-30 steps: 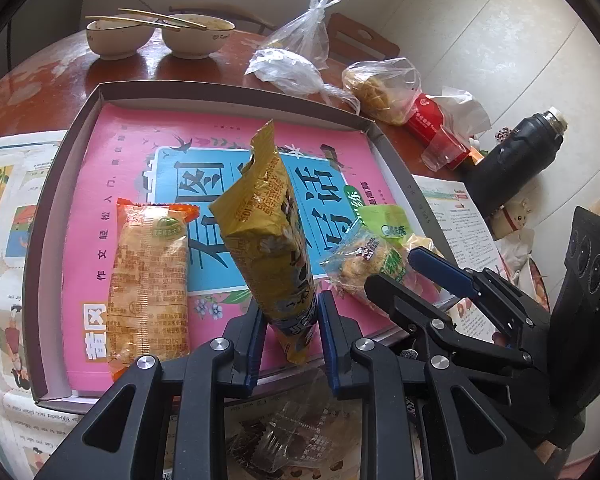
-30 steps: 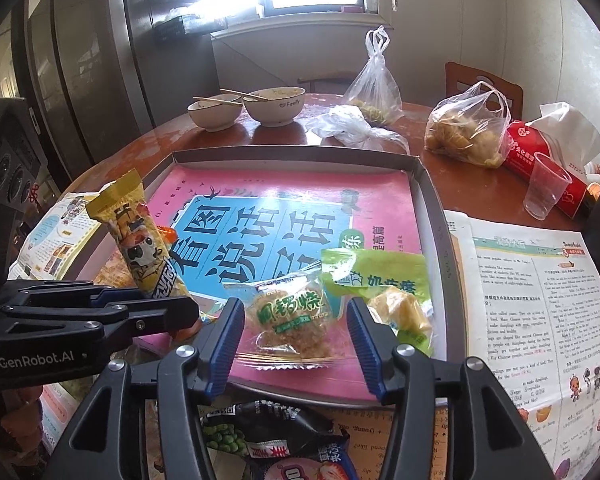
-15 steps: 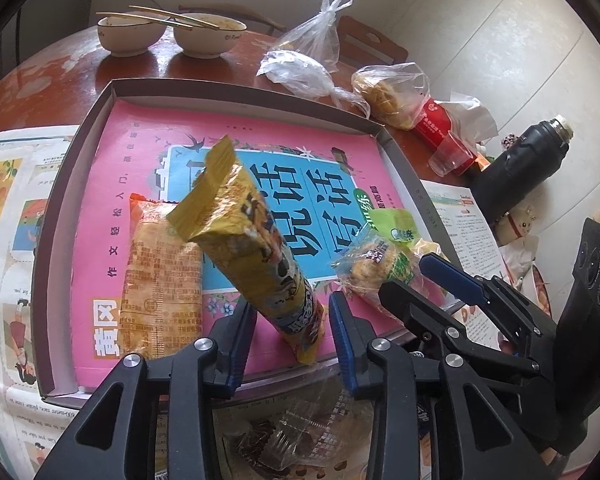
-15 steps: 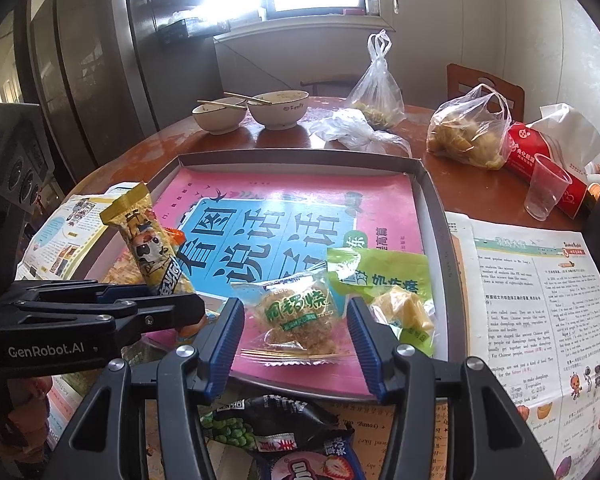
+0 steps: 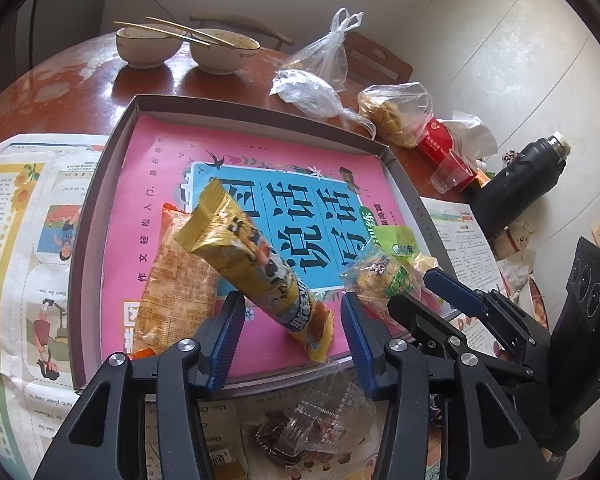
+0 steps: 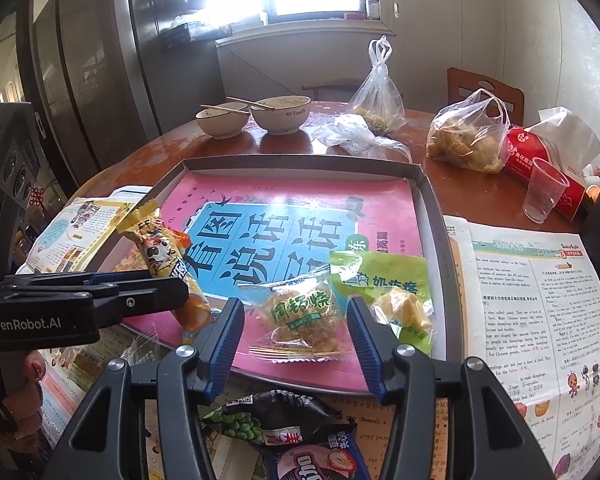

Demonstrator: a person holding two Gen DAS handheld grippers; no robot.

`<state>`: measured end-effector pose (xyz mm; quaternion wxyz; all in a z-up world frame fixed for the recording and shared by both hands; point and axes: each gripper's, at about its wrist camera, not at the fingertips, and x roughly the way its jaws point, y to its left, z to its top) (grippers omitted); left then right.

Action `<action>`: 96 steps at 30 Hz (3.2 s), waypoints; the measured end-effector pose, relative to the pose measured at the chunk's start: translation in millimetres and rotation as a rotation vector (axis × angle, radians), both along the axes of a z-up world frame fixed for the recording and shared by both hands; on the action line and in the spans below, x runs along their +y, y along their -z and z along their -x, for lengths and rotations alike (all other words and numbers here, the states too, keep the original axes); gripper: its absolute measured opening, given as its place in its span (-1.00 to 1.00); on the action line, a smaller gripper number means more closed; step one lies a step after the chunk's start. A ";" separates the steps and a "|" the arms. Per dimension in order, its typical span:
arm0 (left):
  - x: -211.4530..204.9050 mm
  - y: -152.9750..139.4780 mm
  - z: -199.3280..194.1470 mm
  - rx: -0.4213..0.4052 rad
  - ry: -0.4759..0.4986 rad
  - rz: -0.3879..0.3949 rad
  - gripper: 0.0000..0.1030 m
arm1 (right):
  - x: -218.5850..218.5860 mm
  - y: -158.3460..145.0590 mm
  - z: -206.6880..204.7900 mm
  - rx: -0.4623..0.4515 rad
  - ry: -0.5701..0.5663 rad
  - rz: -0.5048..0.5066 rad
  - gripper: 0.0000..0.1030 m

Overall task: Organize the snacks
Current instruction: 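Lower the yellow wafer stick pack into the tray and open the left tool, then withdraw both open tools from the tray toward the snacks on the newspaper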

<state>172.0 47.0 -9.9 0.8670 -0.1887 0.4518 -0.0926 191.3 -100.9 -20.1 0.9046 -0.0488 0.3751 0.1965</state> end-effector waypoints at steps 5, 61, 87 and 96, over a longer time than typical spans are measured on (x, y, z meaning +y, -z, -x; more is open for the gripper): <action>4.3 -4.9 4.9 -0.005 -0.025 -0.017 0.16 | 0.0 -2.6 2.4 -0.010 0.004 -0.004 0.04; 6.4 -64.5 69.6 -0.158 -0.092 -0.173 0.52 | -22.6 -54.7 44.5 -0.152 0.012 -0.150 0.75; -8.3 -63.4 93.1 -0.159 -0.030 -0.222 0.52 | -38.9 -69.8 71.2 -0.183 0.010 -0.144 0.81; -9.2 -55.9 96.8 -0.140 -0.005 -0.226 0.52 | -42.5 -64.7 78.8 -0.177 0.010 -0.123 0.82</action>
